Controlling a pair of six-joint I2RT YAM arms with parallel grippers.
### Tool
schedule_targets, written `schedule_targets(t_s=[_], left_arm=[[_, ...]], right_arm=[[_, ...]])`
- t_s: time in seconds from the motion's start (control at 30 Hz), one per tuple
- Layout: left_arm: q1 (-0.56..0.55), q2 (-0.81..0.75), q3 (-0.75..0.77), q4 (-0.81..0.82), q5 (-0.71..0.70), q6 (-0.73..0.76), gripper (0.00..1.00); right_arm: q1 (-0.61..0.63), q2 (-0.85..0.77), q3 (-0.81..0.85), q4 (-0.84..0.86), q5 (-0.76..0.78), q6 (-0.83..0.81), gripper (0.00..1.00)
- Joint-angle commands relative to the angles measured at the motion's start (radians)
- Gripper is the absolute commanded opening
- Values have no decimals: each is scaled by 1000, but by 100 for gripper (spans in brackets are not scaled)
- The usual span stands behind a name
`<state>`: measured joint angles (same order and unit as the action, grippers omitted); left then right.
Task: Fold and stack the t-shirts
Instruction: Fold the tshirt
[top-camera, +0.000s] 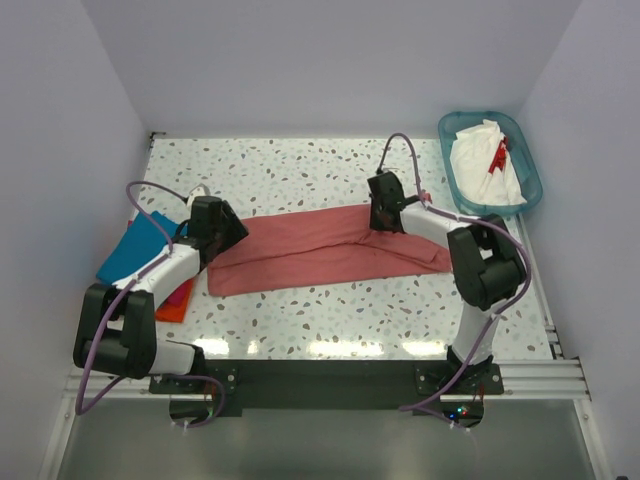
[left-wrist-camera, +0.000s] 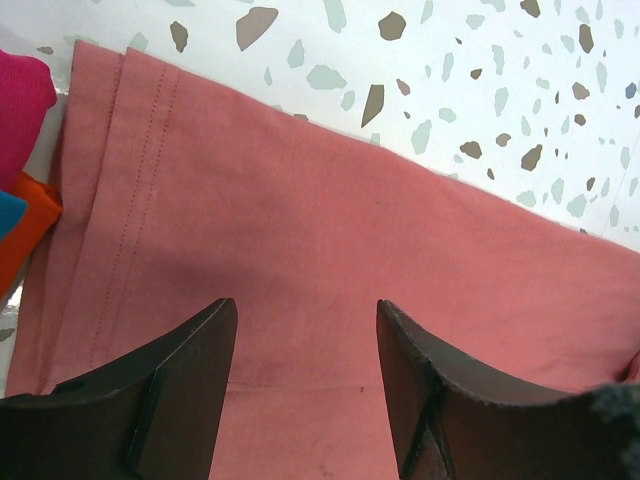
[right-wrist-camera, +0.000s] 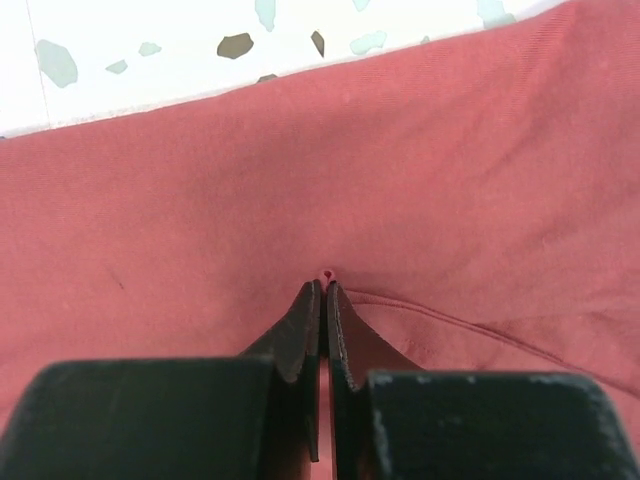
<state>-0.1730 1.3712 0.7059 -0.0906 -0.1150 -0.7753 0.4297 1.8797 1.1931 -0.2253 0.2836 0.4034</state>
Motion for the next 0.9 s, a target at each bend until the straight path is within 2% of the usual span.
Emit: schedule_targets(t_s=[0.0, 0.27, 0.6, 0.67, 0.73, 0.87], left_arm=[[-6, 2, 21, 49, 3, 1, 63], [-6, -12, 12, 48, 0, 1, 62], [-6, -12, -2, 49, 6, 7, 62], [-6, -12, -3, 52, 8, 8, 63], [-6, -11, -5, 55, 14, 8, 63], [-6, -11, -6, 58, 23, 16, 63]], right_arm=[[10, -106, -29, 0, 39, 21, 0], [66, -283, -162, 18, 31, 83, 0], [199, -479, -438, 122, 88, 199, 0], [236, -513, -478, 156, 115, 215, 4], [247, -528, -512, 188, 118, 207, 21], [248, -554, -468, 104, 191, 170, 32]])
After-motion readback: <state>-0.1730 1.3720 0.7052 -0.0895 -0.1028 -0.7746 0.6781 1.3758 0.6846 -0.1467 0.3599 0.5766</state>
